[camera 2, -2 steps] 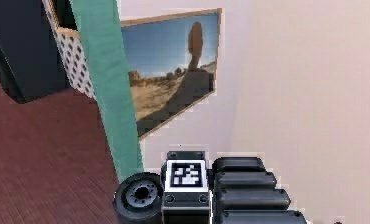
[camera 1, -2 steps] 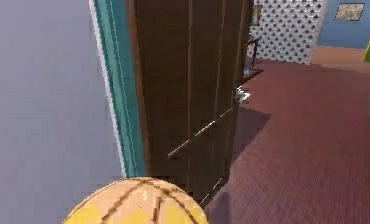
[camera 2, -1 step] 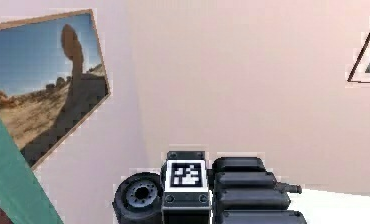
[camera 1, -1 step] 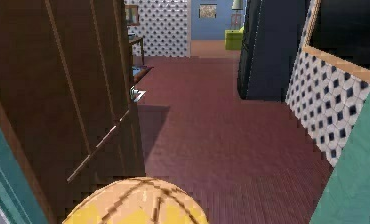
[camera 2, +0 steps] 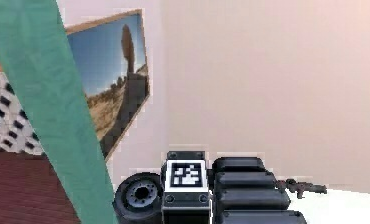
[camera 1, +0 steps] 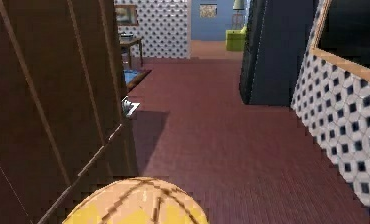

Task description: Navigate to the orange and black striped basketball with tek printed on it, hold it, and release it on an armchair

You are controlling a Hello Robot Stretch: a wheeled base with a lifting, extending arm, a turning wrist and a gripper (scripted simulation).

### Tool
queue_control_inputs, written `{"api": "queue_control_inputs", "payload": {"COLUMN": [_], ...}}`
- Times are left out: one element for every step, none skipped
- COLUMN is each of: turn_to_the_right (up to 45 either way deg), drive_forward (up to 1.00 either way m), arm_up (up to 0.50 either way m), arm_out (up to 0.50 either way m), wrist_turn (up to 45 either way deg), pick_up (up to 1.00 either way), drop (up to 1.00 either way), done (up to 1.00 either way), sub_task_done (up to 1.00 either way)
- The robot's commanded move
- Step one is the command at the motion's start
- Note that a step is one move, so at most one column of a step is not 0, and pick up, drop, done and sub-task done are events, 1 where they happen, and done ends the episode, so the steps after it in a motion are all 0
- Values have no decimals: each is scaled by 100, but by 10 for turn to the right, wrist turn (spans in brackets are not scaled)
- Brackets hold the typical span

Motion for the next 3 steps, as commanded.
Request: {"api": "queue_control_inputs", "payload": {"turn_to_the_right": [60, 30, 0], "drive_forward": [0, 0, 100], "arm_up": [0, 0, 0], "arm_out": [0, 0, 0], "wrist_turn": [0, 0, 0], "pick_up": [0, 0, 0], "drop": [0, 0, 0], "done": [0, 0, 0], "sub_task_done": [0, 0, 0]}}
